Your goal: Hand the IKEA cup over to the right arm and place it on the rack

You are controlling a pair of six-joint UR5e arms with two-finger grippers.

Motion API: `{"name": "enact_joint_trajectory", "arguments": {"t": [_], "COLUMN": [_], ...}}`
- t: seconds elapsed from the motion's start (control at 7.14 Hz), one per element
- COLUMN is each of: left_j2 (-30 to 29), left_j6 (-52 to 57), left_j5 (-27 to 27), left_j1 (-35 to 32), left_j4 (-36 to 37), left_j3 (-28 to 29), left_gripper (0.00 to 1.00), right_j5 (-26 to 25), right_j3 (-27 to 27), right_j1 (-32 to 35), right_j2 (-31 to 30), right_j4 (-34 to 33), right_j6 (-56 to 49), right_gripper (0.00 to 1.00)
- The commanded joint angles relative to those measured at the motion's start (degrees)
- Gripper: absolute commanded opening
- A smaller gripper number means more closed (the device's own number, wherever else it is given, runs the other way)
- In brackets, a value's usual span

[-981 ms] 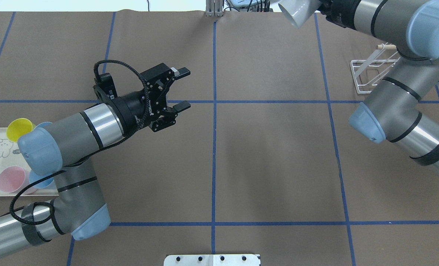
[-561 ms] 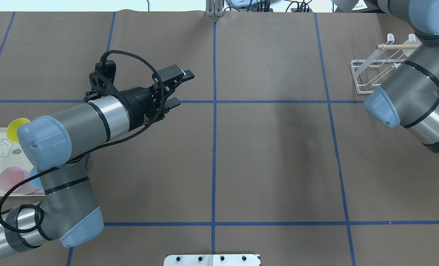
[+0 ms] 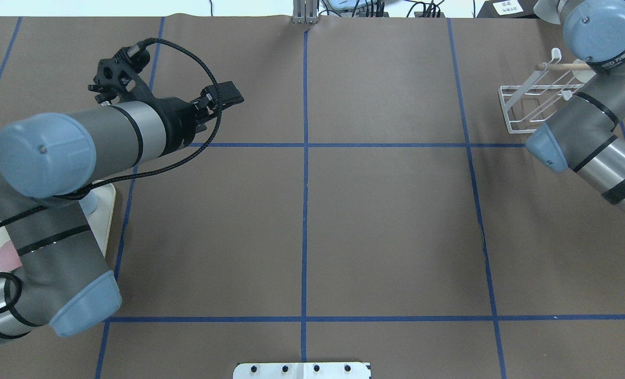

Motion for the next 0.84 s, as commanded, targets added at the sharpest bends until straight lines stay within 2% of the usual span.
{"name": "enact_joint_trajectory", "arguments": {"t": [0.0, 0.7], "left_j2": [0.1, 1.0], "left_j6": [5.1, 5.1], "left_j5": [-5.7, -6.3], "left_j1": [-4.8, -4.8], "left_j4": [9.1, 9.0], "left_j3": [-3.6, -3.7], "left_gripper": [1.0, 1.0], "right_j5": [1.3, 2.1], "right_j3": [-3.8, -3.8], "right_j1": [1.7, 1.4], "right_j2": [-3.1, -7.4], "right_j4": [8.8, 10.6], "right_j6": [-5.3, -5.8], "right_gripper": [0.0, 0.0]}}
